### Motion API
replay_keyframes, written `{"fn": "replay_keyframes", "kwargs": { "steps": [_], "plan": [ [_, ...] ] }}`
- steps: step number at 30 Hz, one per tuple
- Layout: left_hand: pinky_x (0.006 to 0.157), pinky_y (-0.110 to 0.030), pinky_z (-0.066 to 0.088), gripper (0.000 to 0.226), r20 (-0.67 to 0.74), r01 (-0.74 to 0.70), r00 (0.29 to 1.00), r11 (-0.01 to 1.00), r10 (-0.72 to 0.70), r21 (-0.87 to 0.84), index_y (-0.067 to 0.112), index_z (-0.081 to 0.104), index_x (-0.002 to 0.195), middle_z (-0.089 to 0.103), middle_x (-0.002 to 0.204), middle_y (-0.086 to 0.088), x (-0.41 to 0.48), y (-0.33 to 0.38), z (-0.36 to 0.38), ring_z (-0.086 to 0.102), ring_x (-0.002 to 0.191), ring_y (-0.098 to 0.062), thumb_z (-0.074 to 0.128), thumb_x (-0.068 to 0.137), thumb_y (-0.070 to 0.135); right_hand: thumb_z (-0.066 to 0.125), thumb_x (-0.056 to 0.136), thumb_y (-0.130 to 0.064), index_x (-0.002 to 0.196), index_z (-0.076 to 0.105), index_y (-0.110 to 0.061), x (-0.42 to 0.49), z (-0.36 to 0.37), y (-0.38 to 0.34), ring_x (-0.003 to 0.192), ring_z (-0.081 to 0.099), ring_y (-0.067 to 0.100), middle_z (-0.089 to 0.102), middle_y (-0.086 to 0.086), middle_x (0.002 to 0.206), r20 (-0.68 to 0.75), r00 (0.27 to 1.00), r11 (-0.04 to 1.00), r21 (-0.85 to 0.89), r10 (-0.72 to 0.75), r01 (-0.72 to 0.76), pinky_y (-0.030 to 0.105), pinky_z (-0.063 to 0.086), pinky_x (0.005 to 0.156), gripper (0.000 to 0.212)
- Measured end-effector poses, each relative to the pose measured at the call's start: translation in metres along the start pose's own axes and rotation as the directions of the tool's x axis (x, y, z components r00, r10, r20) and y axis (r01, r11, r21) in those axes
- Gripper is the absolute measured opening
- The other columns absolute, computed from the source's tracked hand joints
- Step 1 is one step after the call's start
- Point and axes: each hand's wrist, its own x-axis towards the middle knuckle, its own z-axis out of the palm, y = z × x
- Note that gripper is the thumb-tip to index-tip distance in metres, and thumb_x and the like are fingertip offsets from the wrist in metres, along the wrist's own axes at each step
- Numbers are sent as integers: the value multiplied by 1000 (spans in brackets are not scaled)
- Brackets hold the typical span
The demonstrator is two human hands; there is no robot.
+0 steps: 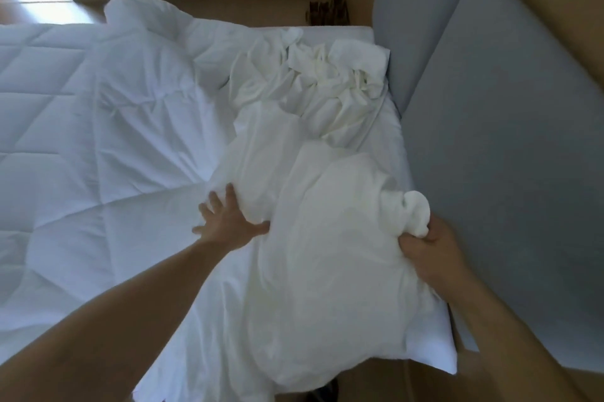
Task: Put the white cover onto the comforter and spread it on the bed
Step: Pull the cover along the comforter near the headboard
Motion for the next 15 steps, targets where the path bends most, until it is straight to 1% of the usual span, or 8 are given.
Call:
{"fn": "replay_keyframes", "kwargs": {
  "steps": [2, 3, 5, 7, 9, 11, 13, 15],
  "plan": [
    [107, -55, 37, 132, 94, 71, 994, 979, -53, -193, 28, -17, 154, 23, 156, -21, 4, -10, 23, 39, 136, -43, 75, 69, 68, 59, 73, 1, 83, 67, -12, -6, 6, 3, 57, 58, -1, 67, -11, 64, 41, 999, 1000, 7, 29, -30, 16, 48, 53, 18],
    [104, -51, 42, 119, 91, 91, 993, 962, -69, -258, 21, -7, 156, 39, 147, -23, 6, -14, 33, 49, 127, -42, 74, 77, 57, 59, 79, 10, 84, 67, -14, -7, 8, 5, 59, 62, -1, 70, -11, 65, 57, 997, 999, -3, 54, -54, 15, 50, 54, 26],
    [94, -46, 50, 70, -8, 93, 995, 939, -101, -331, 3, 34, 142, 58, 128, -22, 13, -25, 41, 59, 113, -39, 66, 89, 35, 58, 82, 15, 83, 66, -15, -7, 7, 6, 60, 63, -1, 70, -9, 63, 14, 996, 996, -18, 84, -84, 12, 49, 53, 32],
    [86, -44, 52, 37, -109, 70, 987, 923, -120, -378, -3, 56, 118, 64, 117, -23, 19, -43, 32, 61, 106, -39, 58, 94, 25, 63, 80, 9, 83, 64, -12, -2, -8, 0, 62, 61, 4, 64, -4, 65, -141, 987, 993, -73, 83, -94, 8, 44, 47, 21],
    [81, -42, 49, 33, -189, 77, 968, 908, -167, -412, -5, 59, 112, 64, 113, -25, 26, -72, 8, 61, 104, -41, 54, 97, 24, 62, 81, 2, 93, 63, -6, 6, -29, 2, 73, 64, 20, 62, 8, 75, -311, 946, 973, -177, 88, -149, 19, 46, 50, 15],
    [80, -43, 45, 34, -265, 98, 937, 899, -227, -427, -7, 59, 112, 63, 113, -28, 32, -104, -22, 59, 105, -43, 53, 98, 24, 59, 85, -3, 102, 65, -5, 13, -44, 11, 84, 62, 33, 64, 17, 90, -396, 910, 934, -261, 125, -243, 29, 45, 66, 19],
    [85, -45, 45, 32, -324, 83, 915, 900, -239, -429, -6, 58, 112, 62, 114, -28, 39, -134, -49, 58, 107, -44, 54, 98, 22, 59, 80, -16, 94, 63, -7, 21, -38, 17, 84, 63, 39, 65, 20, 93, -449, 884, 885, -348, 133, -310, 40, 49, 72, 17],
    [87, -44, 43, 28, -370, 80, 890, 890, -267, -449, -2, 59, 110, 62, 113, -26, 45, -162, -71, 57, 108, -43, 57, 96, 21, 55, 82, -22, 88, 58, -9, 30, -20, 14, 86, 63, 43, 65, 25, 94, -445, 889, 817, -469, 110, -336, 42, 49, 73, 15]
  ]
}}
